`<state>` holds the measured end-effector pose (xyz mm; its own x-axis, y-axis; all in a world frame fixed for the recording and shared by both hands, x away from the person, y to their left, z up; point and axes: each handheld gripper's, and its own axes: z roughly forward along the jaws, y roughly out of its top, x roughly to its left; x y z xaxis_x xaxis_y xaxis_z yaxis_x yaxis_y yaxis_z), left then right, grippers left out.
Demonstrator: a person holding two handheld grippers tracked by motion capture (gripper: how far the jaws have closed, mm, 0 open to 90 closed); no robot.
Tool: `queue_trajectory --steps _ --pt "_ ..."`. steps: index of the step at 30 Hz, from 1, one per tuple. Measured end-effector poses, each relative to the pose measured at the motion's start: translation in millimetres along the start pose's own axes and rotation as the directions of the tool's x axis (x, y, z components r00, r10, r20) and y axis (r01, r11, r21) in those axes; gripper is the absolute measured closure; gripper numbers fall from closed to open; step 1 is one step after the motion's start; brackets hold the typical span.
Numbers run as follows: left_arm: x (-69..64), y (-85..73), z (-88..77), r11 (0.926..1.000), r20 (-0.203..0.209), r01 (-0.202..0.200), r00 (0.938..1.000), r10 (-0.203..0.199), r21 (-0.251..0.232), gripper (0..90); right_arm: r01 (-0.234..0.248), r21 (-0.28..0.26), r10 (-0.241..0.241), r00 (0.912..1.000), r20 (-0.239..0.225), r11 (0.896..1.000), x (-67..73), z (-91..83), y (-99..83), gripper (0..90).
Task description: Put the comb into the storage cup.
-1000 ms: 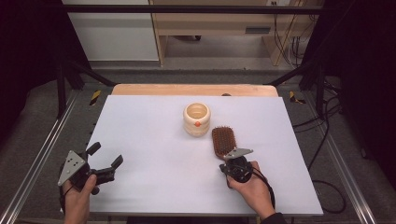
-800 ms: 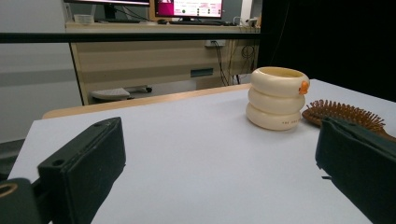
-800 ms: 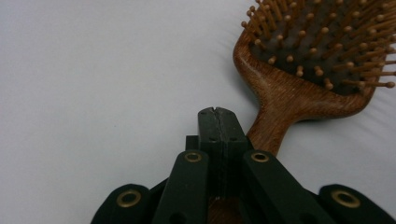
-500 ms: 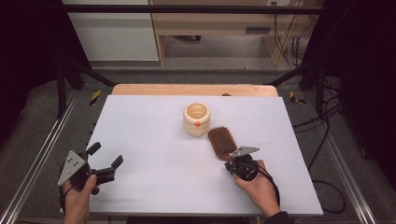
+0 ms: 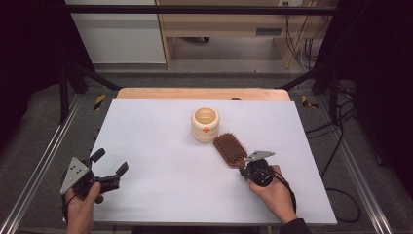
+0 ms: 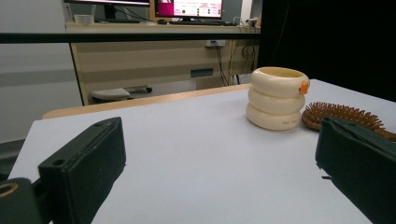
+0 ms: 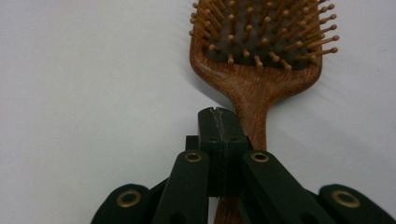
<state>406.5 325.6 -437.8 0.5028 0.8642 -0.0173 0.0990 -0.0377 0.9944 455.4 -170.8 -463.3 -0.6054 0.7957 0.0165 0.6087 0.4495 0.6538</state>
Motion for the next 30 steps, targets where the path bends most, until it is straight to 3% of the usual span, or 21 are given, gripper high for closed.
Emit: queue_trajectory --steps 30 --pt "-0.1 -0.2 0.4 1.0 0.003 -0.002 1.0 0.002 0.003 1.9 0.01 0.022 -0.01 0.9997 0.023 1.0 -23.1 -1.0 1.1 90.0"
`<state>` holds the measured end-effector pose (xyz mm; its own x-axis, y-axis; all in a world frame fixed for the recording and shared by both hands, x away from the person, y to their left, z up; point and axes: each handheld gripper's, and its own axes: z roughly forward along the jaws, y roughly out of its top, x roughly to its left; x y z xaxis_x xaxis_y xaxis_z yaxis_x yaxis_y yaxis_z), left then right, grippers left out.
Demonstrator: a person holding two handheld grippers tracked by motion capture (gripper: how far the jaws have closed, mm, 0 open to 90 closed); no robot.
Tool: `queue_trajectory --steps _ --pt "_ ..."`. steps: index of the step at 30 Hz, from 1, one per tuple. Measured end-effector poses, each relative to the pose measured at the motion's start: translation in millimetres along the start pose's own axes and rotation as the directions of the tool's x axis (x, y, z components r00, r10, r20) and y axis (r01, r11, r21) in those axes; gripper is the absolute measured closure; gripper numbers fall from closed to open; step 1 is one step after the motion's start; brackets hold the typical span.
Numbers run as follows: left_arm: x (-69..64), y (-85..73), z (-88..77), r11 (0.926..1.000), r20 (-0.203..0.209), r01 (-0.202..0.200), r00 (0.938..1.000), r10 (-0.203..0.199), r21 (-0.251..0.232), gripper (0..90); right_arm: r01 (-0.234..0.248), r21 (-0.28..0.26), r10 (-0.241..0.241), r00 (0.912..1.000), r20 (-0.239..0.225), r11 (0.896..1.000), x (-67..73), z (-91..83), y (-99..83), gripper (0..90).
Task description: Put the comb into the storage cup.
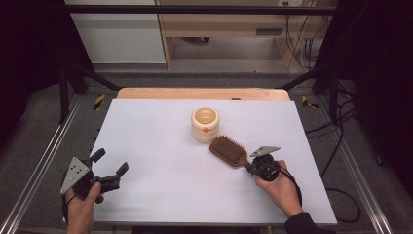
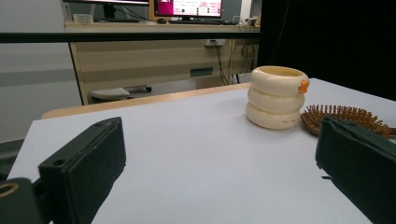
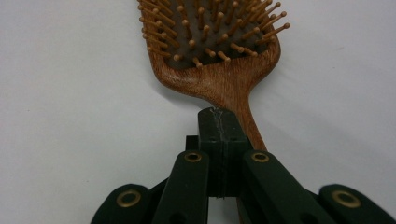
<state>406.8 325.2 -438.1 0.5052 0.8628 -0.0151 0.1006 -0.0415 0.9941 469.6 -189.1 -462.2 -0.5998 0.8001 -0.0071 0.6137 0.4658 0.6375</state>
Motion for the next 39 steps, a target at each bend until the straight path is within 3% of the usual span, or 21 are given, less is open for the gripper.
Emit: queue_trajectory --steps 16,23,26,33,39 --pt "-0.1 0.0 0.0 1.0 0.0 -0.003 1.0 0.003 0.002 1.9 0.017 -0.015 -0.018 0.9997 -0.014 1.0 0.3 -9.3 9.1 90.0" --pt "-0.1 -0.1 0.0 1.0 -0.001 -0.001 1.0 0.001 0.003 2.0 0.036 0.007 -0.036 0.9994 -0.004 0.999 -6.2 -14.4 17.6 85.7" --pt "0.0 -0.2 0.0 1.0 0.0 -0.001 1.0 0.001 0.003 2.0 0.037 0.007 -0.037 0.9993 -0.003 0.999 -8.5 -16.5 21.0 78.6" --pt "-0.3 -0.4 0.3 1.0 0.001 0.0 1.0 0.0 0.003 2.0 0.022 0.02 -0.021 0.9995 -0.023 1.0 -15.5 -17.8 28.8 41.7" --pt "-0.3 -0.8 0.6 1.0 0.003 0.001 1.0 -0.001 0.006 2.0 0.047 0.039 -0.046 0.9985 -0.031 0.998 -17.1 -11.0 31.1 15.2"
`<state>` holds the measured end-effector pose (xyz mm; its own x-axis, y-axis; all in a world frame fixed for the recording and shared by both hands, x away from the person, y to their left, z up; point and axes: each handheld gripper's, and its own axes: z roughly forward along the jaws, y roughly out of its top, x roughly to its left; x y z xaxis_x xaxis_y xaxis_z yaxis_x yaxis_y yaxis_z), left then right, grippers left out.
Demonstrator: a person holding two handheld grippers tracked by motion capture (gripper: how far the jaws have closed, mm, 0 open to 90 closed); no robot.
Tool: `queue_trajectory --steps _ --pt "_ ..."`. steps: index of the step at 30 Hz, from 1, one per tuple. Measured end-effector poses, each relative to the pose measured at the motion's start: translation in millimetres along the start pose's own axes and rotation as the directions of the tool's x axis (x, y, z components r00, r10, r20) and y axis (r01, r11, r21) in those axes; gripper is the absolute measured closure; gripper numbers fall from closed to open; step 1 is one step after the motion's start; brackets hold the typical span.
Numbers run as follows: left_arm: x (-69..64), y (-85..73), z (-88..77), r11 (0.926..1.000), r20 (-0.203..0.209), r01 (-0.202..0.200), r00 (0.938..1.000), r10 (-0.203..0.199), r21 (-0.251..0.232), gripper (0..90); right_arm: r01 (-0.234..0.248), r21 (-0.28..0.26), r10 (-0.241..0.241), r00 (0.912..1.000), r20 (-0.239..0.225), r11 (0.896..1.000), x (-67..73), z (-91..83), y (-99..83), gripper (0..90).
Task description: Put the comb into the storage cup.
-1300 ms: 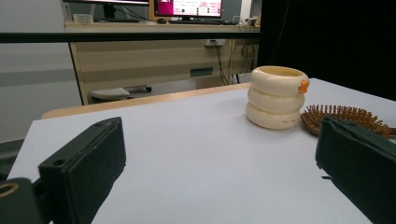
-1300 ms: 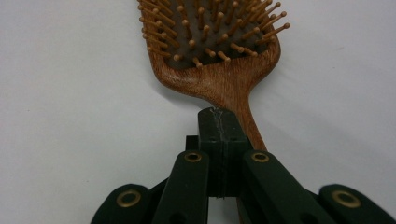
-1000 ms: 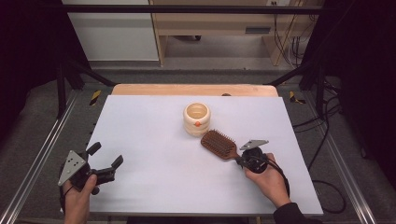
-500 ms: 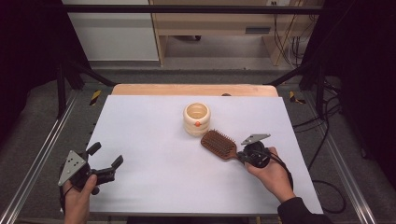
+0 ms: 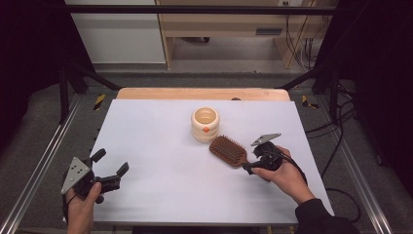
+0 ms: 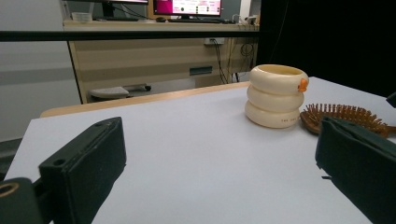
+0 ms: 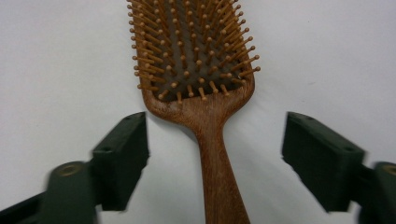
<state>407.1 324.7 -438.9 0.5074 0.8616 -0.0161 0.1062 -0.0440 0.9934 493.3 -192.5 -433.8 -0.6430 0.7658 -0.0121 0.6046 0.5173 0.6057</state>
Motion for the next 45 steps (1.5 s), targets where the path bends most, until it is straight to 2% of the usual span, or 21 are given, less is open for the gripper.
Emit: queue_trajectory --steps 4,8,12,15,18,20,25,33,45 --pt "-0.2 -0.2 0.2 1.0 0.001 0.002 1.0 -0.002 -0.001 2.0 -0.006 0.026 0.006 0.9998 -0.016 1.0 -4.0 5.1 -0.3 6.7" --pt "0.0 -0.3 0.4 1.0 0.001 0.002 1.0 -0.002 0.0 2.0 -0.024 0.056 0.024 0.9996 -0.011 0.998 -7.6 10.4 -0.9 7.7" --pt "0.0 -0.3 0.4 1.0 0.001 0.001 1.0 -0.001 0.001 1.9 -0.026 0.09 0.029 0.9992 -0.027 0.996 -9.0 15.8 -1.2 8.7" --pt "0.1 -0.3 0.4 1.0 0.001 0.001 1.0 -0.001 0.001 2.0 -0.018 0.11 0.022 0.9992 -0.033 0.994 -7.9 18.8 -1.2 15.0" --pt "0.0 -0.2 0.4 1.0 0.001 0.0 1.0 0.0 0.001 2.0 0.007 0.128 -0.002 0.9993 -0.038 0.992 -5.8 20.8 -1.4 24.9" --pt "-0.1 -0.1 0.4 1.0 0.002 -0.001 1.0 0.001 0.001 1.9 0.018 0.133 -0.013 0.9992 -0.037 0.991 -4.4 21.3 -1.5 33.0" --pt "0.0 -0.1 0.3 1.0 0.001 -0.002 1.0 0.002 0.0 1.9 0.03 0.137 -0.025 0.9988 -0.043 0.99 -3.1 21.8 -1.4 45.1" --pt "0.0 0.0 0.3 1.0 0.001 -0.001 1.0 0.001 0.0 2.0 0.045 0.151 -0.038 0.9981 -0.049 0.987 -2.4 24.4 -1.5 55.4" --pt "0.1 0.1 0.1 1.0 0.001 -0.002 1.0 0.002 -0.001 2.0 0.048 0.171 -0.04 0.9978 -0.052 0.984 0.3 26.1 -2.0 63.5"
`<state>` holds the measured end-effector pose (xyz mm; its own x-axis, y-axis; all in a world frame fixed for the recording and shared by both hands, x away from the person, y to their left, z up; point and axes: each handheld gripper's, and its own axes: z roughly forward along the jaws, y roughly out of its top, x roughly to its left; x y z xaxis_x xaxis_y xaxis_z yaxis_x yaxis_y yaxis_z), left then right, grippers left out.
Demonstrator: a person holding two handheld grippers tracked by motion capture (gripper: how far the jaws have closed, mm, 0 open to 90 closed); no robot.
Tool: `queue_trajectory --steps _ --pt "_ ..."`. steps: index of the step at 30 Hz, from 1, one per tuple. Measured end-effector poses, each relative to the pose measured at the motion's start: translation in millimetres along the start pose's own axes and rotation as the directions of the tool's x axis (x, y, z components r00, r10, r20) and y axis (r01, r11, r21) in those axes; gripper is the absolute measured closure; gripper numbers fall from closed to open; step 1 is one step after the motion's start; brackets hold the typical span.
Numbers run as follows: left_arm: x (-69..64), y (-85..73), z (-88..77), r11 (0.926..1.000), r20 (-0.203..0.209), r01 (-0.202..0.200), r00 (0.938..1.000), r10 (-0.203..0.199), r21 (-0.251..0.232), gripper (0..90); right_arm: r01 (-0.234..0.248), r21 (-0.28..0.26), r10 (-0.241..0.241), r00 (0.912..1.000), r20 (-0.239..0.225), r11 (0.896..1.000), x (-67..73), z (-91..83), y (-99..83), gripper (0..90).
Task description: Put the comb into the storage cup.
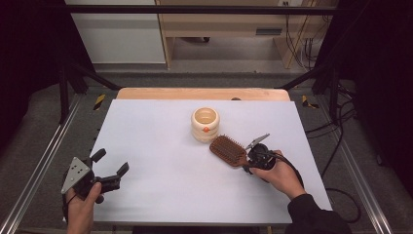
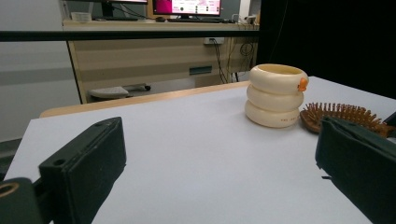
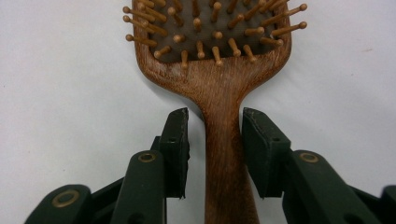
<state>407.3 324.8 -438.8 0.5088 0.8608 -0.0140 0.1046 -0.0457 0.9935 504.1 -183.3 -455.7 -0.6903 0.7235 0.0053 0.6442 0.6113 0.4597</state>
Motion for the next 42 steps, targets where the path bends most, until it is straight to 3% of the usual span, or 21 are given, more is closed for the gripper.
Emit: queue_trajectory --steps 14,19,27,42 --pt "0.1 0.1 0.1 1.0 -0.001 -0.001 1.0 0.001 0.0 2.0 -0.009 0.022 0.009 0.9999 0.014 1.0 2.1 1.2 3.2 68.2" --pt "-0.3 0.2 0.2 1.0 0.0 -0.002 1.0 0.002 0.002 2.0 0.019 0.03 -0.019 0.9995 0.025 0.999 4.3 2.1 4.5 70.6" --pt "-0.4 0.4 -0.1 1.0 -0.001 -0.003 1.0 0.003 0.0 2.0 -0.007 0.064 0.006 0.9998 0.017 0.998 4.5 2.5 8.5 72.7" --pt "0.2 0.5 -0.5 1.0 -0.003 -0.001 1.0 0.001 -0.001 2.0 -0.004 0.045 0.003 0.9995 0.03 0.999 8.6 -0.2 4.6 73.0"
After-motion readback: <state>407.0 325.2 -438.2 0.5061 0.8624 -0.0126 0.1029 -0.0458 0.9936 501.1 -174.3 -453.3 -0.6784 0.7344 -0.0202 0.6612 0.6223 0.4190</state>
